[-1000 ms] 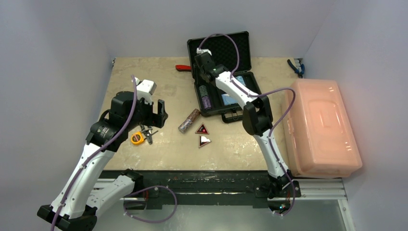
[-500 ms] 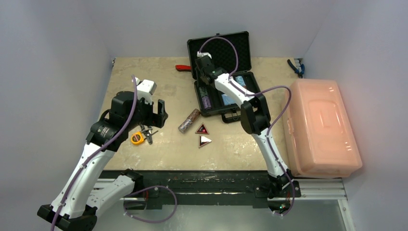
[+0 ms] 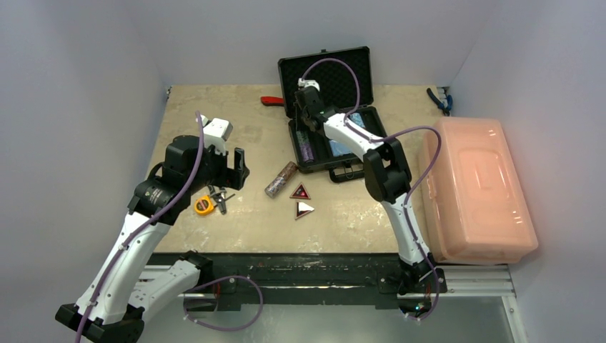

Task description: Pack up texas hold em set

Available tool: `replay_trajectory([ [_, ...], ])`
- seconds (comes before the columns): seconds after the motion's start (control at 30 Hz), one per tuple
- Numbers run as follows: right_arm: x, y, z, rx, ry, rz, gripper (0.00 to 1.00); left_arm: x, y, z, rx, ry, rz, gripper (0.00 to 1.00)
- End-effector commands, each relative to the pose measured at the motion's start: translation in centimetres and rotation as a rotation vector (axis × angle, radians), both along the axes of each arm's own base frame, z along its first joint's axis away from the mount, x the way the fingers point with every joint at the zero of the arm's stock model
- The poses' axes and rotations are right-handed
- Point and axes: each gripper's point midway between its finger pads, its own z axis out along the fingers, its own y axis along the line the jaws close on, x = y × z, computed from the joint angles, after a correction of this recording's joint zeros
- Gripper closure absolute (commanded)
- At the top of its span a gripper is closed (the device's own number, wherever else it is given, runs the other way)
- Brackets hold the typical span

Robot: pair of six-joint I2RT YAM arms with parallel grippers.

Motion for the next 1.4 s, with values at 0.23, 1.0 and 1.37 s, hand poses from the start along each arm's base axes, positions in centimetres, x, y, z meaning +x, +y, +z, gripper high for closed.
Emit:
replay_trajectory([
  [0.23, -5.8, -1.6, -0.6, -0.062, 0.127, 0.024, 0.76, 0.5, 0.2, 0.6, 0.004, -0.036, 0.005, 0.19],
  [1.0, -8.8, -3.5, 10.8, 0.025, -0.039, 0.024, 0.3, 1.1, -0.1, -0.5, 0.021, -0.004, 0.002, 0.17],
  [1.37, -14.2, -4.3, 12.7, 0.174, -0.081, 0.048, 0.22, 2.6, -2.0, -3.1, 0.017, 0.088, -0.049, 0.02],
])
